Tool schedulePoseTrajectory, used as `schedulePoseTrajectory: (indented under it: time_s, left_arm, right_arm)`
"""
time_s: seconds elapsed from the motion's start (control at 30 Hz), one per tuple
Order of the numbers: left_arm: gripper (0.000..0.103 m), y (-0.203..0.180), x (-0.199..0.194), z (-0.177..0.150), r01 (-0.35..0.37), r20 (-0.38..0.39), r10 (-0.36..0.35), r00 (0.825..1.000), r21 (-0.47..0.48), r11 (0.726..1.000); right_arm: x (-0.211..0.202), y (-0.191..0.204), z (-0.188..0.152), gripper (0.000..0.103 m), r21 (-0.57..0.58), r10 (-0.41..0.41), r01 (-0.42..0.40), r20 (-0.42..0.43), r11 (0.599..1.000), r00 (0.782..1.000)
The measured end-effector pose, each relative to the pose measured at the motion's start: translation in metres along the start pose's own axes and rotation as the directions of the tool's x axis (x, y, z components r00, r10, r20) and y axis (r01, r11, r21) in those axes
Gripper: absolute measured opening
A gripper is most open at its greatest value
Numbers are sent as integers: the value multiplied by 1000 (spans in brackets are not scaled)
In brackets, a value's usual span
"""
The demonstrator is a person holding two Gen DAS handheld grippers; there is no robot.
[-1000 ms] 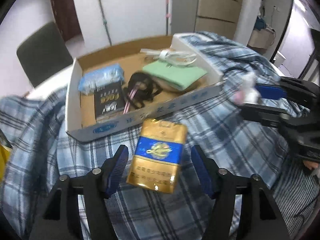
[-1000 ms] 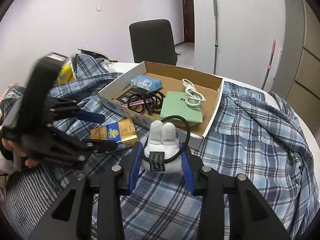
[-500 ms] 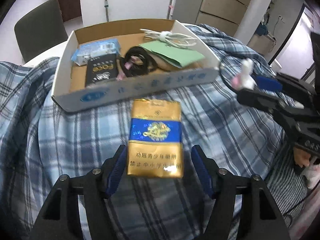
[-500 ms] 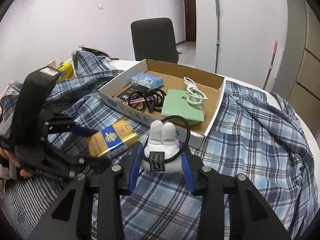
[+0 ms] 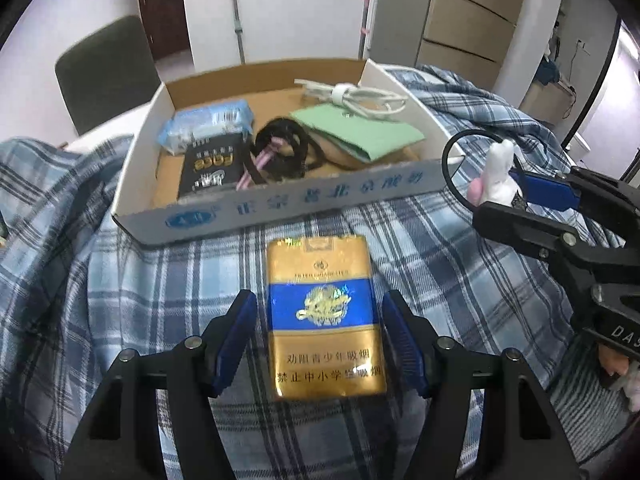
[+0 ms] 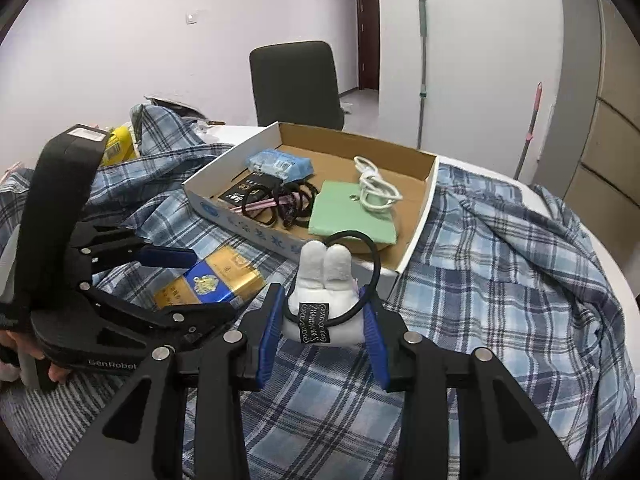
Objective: Organize soft objects
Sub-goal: 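Grasp the gold-and-blue cigarette pack with the left tool while the right tool holds the clip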
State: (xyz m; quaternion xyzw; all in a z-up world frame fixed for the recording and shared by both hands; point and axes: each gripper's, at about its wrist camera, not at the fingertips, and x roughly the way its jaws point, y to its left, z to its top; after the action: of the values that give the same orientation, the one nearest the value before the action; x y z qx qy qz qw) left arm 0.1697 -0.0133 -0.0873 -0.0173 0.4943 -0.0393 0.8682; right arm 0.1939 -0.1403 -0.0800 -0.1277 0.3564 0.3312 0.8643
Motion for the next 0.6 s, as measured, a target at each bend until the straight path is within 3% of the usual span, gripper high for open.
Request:
schedulePoseTrajectory:
  time_s: [0.1, 0.33, 0.47, 0.6]
  left_arm:
    - [57, -3, -1, 0, -39, 37, 39, 999, 16, 999]
    - [60, 3, -3, -2, -10, 47, 10, 999, -11, 1000]
    - [60, -1, 8, -1, -29, -2, 29, 1000, 7, 1000]
    - [54, -3, 8, -2, -47, 9, 47, 999, 22, 999]
  right_arm:
    - [2, 3, -1, 37, -19, -6, 5, -8, 1000, 1000]
    - [1, 6, -1, 37, -37, -5, 4, -5, 999, 1000]
    - [2, 5, -1, 37, -31, -4, 4, -8, 1000, 1000]
    - [2, 5, -1, 37, -31, -4, 4, -6, 1000, 1000]
